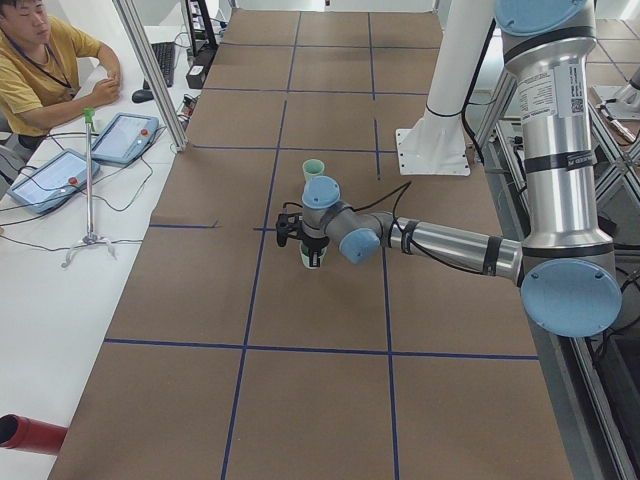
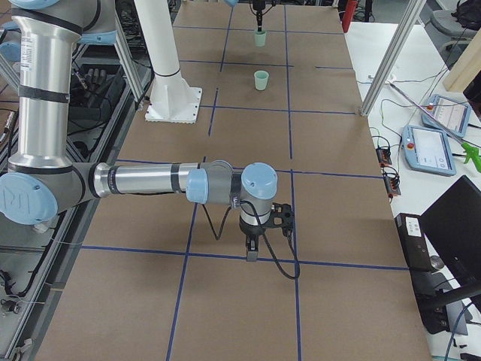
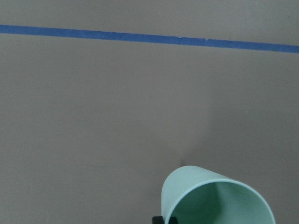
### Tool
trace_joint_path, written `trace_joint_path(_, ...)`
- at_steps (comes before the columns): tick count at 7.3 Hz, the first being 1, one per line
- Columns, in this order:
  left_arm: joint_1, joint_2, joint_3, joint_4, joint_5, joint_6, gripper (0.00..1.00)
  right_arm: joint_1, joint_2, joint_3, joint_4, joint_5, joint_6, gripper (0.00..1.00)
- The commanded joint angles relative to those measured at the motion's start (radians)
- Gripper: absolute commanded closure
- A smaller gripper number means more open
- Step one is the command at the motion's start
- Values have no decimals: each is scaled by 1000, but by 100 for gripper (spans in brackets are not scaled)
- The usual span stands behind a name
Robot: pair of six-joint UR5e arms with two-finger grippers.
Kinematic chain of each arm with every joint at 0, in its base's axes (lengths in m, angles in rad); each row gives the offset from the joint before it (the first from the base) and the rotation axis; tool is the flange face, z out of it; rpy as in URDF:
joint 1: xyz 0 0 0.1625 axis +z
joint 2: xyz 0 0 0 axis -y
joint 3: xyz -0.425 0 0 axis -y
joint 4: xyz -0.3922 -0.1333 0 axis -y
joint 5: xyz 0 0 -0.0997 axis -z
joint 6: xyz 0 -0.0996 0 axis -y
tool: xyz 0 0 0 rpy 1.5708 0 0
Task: Stack cups
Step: 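Lift the green cup with the left gripper toward the other cup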
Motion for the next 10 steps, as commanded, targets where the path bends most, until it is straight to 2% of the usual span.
trace_joint_path(1, -42, -179, -134, 332, -7, -9, 100, -1, 0, 0, 0, 0, 0, 0)
trace_joint_path(2, -41, -291, -148, 476, -7, -50, 100, 1, 0, 0, 0, 0, 0, 0)
trace_joint_path(3, -22, -371, -145, 531, -7, -134, 100, -1, 0, 0, 0, 0, 0, 0)
trace_joint_path(5, 88, -495, -116, 541, -6, -309, 100, -1, 0, 0, 0, 0, 0, 0)
trace_joint_path(6, 138, -577, -55, 551, -3, -387, 100, 1, 0, 0, 0, 0, 0, 0)
trace_joint_path(7, 198, -608, -27, 552, 3, -447, 100, 1, 0, 0, 0, 0, 0, 0)
trace_joint_path(10, 254, -634, 5, 552, 40, -512, 100, 1, 0, 0, 0, 0, 0, 0)
